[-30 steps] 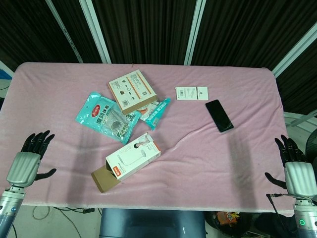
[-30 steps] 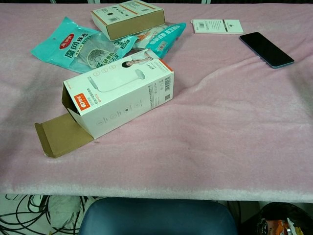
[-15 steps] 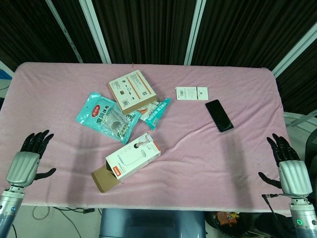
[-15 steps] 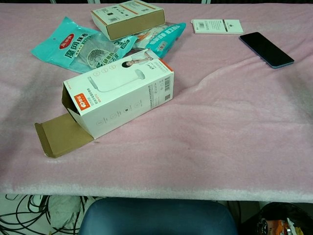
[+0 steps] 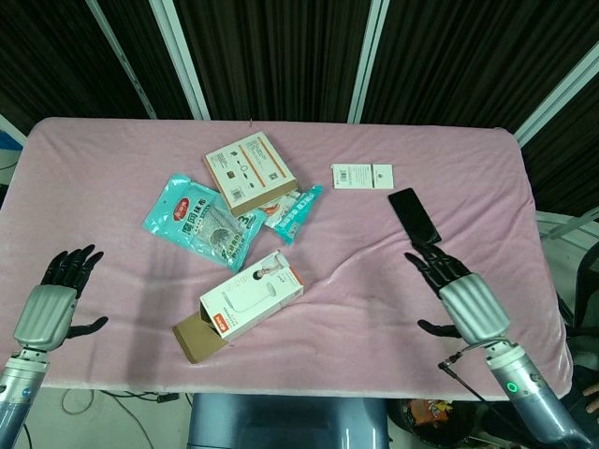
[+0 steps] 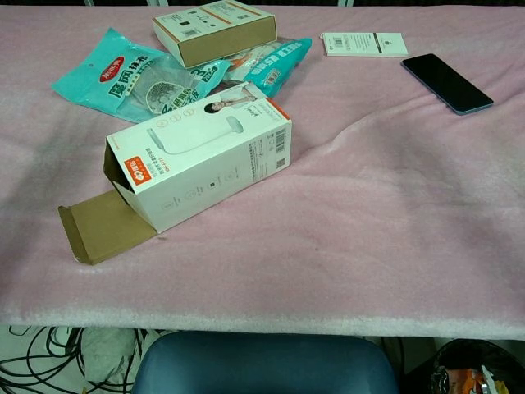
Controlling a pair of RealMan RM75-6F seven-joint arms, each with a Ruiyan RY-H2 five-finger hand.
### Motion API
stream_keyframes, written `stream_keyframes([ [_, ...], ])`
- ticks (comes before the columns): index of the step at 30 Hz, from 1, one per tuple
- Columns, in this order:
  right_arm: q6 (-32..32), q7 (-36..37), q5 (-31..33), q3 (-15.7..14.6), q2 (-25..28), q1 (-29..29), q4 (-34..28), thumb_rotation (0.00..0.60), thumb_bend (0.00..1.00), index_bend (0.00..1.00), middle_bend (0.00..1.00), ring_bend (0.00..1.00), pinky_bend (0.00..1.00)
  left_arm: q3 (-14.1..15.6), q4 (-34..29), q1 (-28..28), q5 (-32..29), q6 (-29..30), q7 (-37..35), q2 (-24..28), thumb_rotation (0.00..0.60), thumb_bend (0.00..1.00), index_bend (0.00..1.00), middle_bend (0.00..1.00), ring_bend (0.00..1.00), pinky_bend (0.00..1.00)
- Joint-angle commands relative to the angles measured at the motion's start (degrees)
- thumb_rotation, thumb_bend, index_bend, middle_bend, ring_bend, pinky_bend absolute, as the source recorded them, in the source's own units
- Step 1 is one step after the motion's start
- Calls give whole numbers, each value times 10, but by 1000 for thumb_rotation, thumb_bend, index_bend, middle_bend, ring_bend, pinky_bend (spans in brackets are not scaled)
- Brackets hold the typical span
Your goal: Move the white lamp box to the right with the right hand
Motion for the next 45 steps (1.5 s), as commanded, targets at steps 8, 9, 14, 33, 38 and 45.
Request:
stream_keyframes([
  [8, -188, -51, 41, 46, -71, 154, -19, 600, 57, 0, 0, 0, 212, -3, -1, -4, -11, -12, -14, 4, 600, 0, 0, 0, 0, 0],
  [9, -196, -52, 43, 48, -77, 161, -17, 600, 58, 0, 0, 0, 212, -3, -1, -4, -12, -13, -15, 4, 600, 0, 0, 0, 0, 0],
  [14, -241, -63, 54, 65, -134, 215, 16, 600, 58, 0, 0, 0, 212, -4, -6, -6, -22, -23, -20, 7, 600, 0, 0, 0, 0, 0],
  [33, -342, -96, 87, 85, -313, 372, 207, 600, 49, 0, 0, 0, 212, -12, -14, -10, -46, -37, -32, 13, 600, 0, 0, 0, 0, 0],
  [38, -331, -105, 87, 83, -347, 388, 245, 600, 49, 0, 0, 0, 212, -13, -16, -10, -51, -41, -36, 15, 600, 0, 0, 0, 0, 0],
  [45, -307, -95, 69, 78, -377, 408, 292, 600, 49, 0, 0, 0, 212, -15, -18, -10, -53, -41, -37, 15, 600, 0, 0, 0, 0, 0],
])
